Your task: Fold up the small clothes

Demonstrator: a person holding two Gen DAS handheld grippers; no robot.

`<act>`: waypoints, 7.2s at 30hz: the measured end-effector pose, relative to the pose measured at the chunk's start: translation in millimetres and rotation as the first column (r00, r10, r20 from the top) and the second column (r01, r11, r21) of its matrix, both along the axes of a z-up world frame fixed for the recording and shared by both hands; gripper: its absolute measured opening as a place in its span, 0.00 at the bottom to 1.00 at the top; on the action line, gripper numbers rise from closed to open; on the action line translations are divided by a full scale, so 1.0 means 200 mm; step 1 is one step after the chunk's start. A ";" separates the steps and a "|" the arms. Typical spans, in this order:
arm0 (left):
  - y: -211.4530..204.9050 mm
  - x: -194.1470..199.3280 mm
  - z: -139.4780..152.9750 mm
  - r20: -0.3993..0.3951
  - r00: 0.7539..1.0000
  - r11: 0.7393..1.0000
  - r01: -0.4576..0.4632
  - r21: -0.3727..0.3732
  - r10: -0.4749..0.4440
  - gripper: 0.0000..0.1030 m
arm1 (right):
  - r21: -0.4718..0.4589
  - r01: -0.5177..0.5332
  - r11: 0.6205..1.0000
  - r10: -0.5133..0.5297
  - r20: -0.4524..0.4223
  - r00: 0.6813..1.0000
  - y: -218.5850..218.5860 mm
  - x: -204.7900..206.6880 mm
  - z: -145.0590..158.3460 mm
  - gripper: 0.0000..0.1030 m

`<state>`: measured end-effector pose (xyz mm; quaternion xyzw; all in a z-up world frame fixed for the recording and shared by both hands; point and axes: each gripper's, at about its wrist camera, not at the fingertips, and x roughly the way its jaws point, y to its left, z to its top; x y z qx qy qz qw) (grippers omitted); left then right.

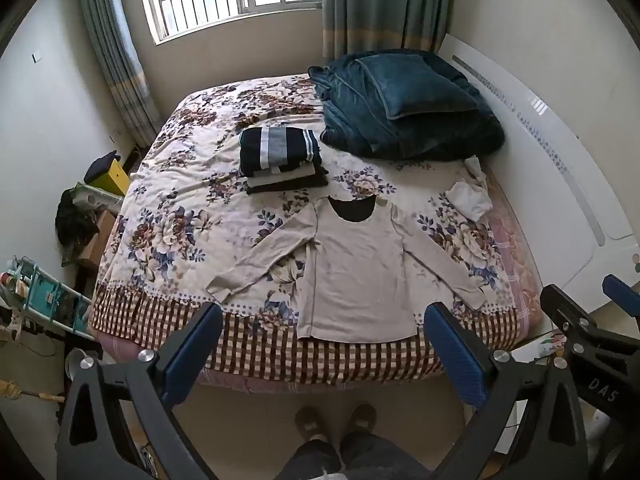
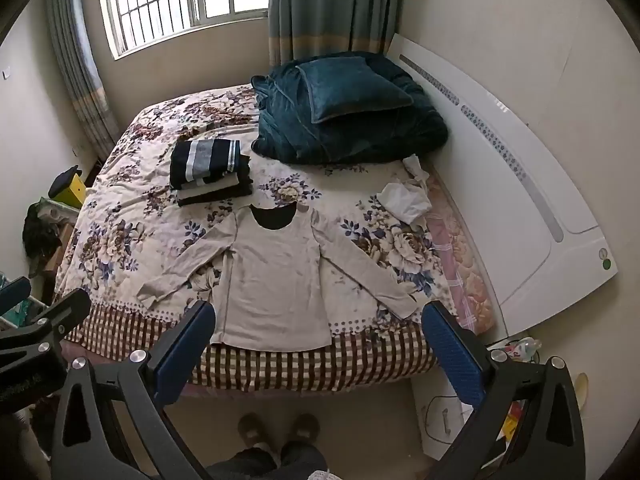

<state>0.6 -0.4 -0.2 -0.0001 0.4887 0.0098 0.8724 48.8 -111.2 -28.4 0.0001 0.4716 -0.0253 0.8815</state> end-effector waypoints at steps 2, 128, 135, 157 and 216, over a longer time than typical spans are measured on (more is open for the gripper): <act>0.00 0.01 -0.01 -0.001 1.000 1.000 0.003 0.003 -0.003 1.00 | 0.001 0.002 1.000 -0.002 0.002 1.000 0.00 0.00 0.00 1.00; -0.50 1.29 -2.08 -0.413 0.911 0.981 0.093 0.169 -0.015 1.00 | 0.250 0.890 0.381 -0.695 -0.557 0.454 -1.53 0.68 -2.80 1.00; -0.51 1.51 -2.50 -0.481 0.876 0.986 0.039 0.163 0.045 1.00 | 0.324 0.942 0.089 -0.758 -0.591 0.275 -1.63 0.75 -3.28 0.88; 0.22 1.97 -2.45 -0.378 0.898 0.972 -0.188 0.139 0.227 1.00 | 0.328 0.618 0.714 -0.612 -0.136 0.779 -0.88 2.10 -2.52 0.06; 1.87 0.68 -2.84 -0.523 0.274 0.064 -0.921 -0.383 0.807 0.02 | 0.216 0.113 0.970 0.044 -0.611 0.791 -0.19 1.37 -2.92 0.85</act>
